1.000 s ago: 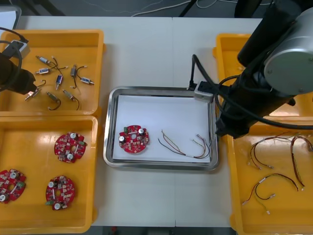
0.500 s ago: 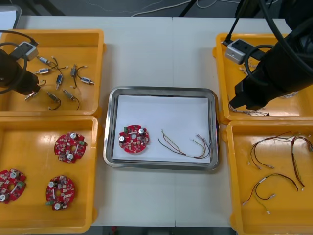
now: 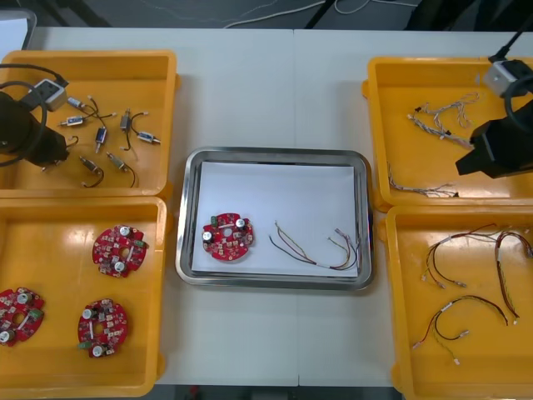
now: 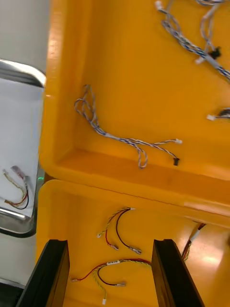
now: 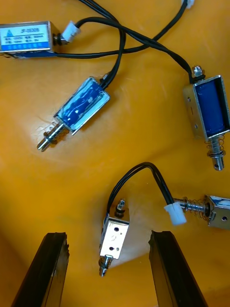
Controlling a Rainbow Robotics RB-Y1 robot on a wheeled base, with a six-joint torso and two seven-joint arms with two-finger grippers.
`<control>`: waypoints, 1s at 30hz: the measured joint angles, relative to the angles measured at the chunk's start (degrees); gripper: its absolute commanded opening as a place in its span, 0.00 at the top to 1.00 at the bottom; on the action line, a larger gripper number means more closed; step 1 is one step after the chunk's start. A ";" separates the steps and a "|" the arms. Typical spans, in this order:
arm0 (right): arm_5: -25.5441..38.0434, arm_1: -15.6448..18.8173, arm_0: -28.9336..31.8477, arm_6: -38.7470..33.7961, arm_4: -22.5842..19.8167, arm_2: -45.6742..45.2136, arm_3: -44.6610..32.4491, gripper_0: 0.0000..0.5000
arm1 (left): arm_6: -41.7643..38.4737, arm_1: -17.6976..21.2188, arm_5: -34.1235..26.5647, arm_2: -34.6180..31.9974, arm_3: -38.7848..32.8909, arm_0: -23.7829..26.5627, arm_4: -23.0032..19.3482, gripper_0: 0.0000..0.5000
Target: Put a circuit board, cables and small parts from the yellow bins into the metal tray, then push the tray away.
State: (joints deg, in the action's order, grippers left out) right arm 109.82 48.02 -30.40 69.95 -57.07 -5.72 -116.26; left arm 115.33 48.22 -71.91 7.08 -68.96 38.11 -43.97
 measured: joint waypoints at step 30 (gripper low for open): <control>0.00 0.06 4.84 -2.07 4.51 -4.99 1.90 0.00 | 0.74 -0.81 2.55 1.30 1.67 0.00 0.23 0.00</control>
State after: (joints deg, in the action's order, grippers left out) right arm 109.82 48.09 -25.56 67.88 -52.56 -10.71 -114.36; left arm 116.07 47.41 -69.36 8.39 -67.29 38.12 -43.74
